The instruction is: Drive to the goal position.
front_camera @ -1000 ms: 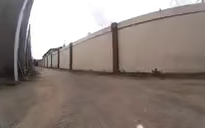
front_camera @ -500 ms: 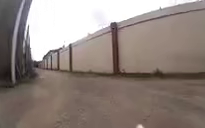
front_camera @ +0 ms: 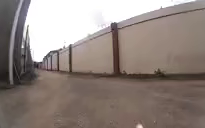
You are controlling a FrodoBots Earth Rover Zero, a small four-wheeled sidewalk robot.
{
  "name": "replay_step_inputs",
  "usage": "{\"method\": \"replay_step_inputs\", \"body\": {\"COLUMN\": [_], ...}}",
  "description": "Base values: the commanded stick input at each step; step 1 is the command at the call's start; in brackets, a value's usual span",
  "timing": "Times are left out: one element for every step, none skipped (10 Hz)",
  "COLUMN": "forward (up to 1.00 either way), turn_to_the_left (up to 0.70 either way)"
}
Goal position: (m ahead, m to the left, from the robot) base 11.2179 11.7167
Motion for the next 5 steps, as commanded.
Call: {"method": "replay_step_inputs", "body": {"forward": [0.3, 0.3, 0.3, 0.3, 0.3], "turn_to_the_left": [0.0, 0.0, 0.0, 0.0, 0.0]}}
